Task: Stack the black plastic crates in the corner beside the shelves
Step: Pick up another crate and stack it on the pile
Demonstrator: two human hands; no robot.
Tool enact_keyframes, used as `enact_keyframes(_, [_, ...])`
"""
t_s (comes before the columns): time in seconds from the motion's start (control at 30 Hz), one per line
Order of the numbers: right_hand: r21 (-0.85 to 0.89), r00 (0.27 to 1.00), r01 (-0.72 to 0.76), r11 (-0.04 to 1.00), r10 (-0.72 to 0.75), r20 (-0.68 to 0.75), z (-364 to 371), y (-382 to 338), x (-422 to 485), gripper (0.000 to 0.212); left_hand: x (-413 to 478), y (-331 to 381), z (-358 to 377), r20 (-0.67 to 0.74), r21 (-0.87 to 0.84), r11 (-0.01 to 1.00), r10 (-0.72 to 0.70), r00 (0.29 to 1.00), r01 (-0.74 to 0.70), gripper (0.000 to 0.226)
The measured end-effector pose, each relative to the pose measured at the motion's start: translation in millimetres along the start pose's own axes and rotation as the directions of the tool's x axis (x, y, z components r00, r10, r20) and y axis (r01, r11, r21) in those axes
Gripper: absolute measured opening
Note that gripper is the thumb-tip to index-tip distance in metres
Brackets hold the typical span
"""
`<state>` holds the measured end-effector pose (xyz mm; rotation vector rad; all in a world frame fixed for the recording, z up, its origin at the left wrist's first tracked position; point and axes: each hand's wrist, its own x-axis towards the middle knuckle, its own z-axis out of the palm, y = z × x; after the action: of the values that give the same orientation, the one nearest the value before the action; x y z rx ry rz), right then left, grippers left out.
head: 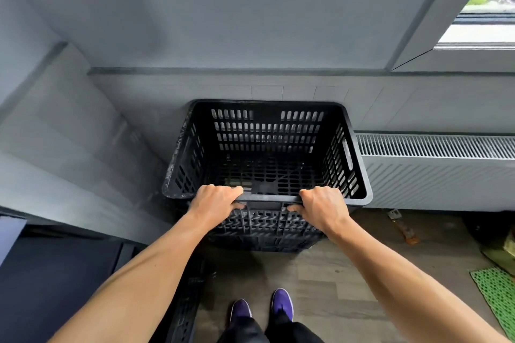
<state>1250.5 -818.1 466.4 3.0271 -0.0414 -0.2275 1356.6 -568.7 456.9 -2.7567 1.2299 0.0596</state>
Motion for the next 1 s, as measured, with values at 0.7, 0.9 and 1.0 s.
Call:
enact_keyframes(0.7, [0.148,0.969,-0.134,0.98,0.098,0.225,39.5,-19.4,-24.6,0.047,-33.5,3.3,40.7,0.181,-0.142,0.987,-0.051,0.982,0.078,0.038])
enact_keyframes(0.9, [0.162,0.966,-0.119,0.98,0.076,0.248,40.9,4.0,-41.6,0.046,-52.9,-32.0,34.7,0.298,-0.234,0.962,-0.065,0.952,0.139,0.041])
enact_keyframes(1.0, [0.241,0.955,-0.121,0.963,0.047,0.293,39.9,2.7,-41.3,0.049,-56.2,-33.6,35.2,0.295,-0.289,0.946,-0.061,0.954,0.149,0.042])
